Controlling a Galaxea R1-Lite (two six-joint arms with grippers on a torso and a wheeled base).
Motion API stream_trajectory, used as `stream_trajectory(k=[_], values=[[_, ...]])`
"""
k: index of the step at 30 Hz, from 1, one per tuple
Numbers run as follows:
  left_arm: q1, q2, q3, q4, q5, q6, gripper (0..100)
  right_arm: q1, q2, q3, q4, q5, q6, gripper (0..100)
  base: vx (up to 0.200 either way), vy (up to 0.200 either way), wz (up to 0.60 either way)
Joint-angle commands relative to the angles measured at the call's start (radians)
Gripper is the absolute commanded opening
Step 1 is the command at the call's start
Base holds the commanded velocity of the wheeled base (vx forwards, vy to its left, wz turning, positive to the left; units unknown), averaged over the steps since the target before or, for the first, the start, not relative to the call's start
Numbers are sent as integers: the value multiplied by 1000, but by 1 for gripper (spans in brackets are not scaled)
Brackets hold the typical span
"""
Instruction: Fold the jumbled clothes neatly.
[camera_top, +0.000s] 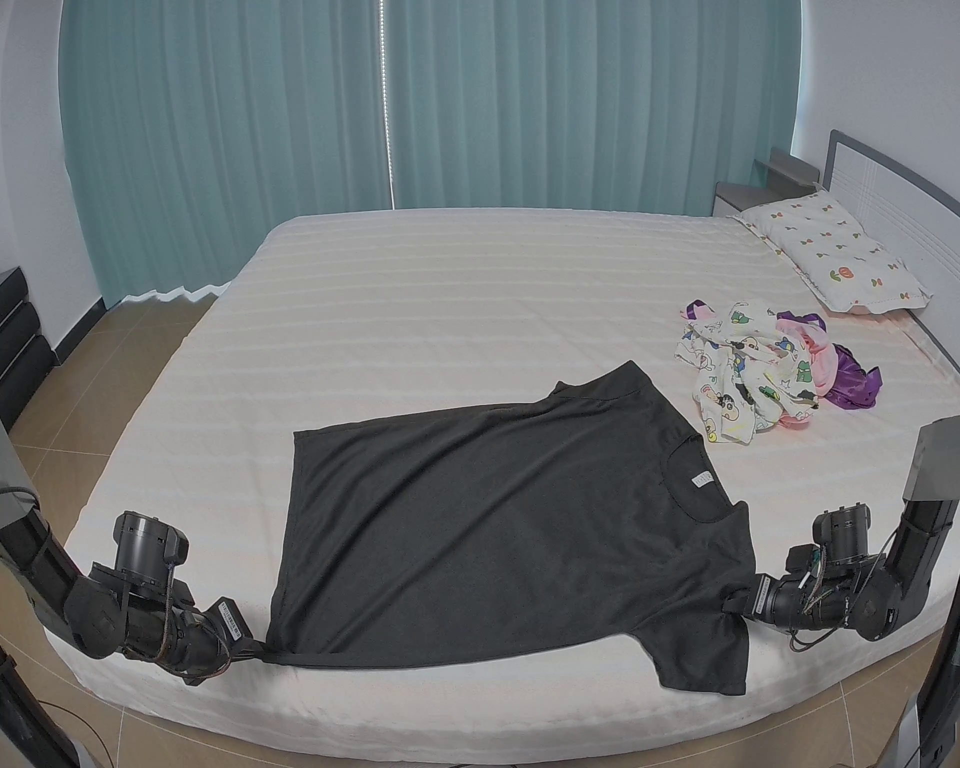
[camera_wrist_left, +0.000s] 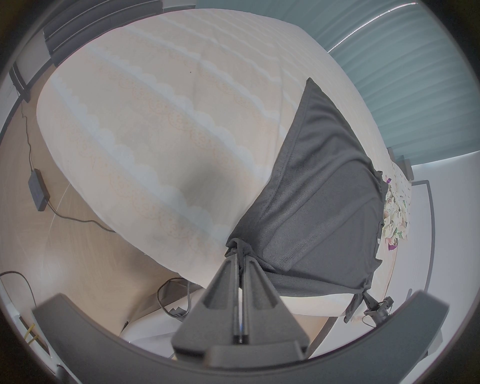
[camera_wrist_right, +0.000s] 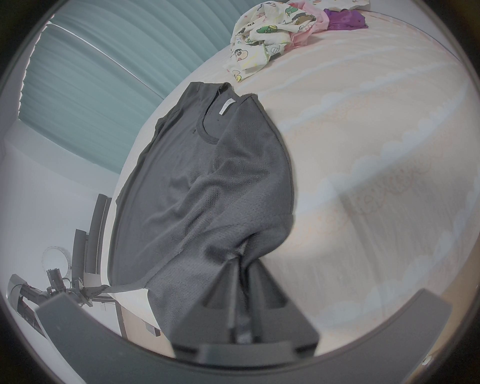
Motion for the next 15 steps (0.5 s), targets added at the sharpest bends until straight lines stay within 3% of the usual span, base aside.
stream_trajectory(k=[1,9,15], values=[[5,4,0,-1,0,0,0,3,25,-19,-1,0,0,0,0,0,0],[3,2,1,-1,-1,0,0,-28,-36,-36,-39,6,5,0,0,0,0],[3,2,0,-2,-6,0,0,-6,-27,-67,-50,8,12,0,0,0,0]])
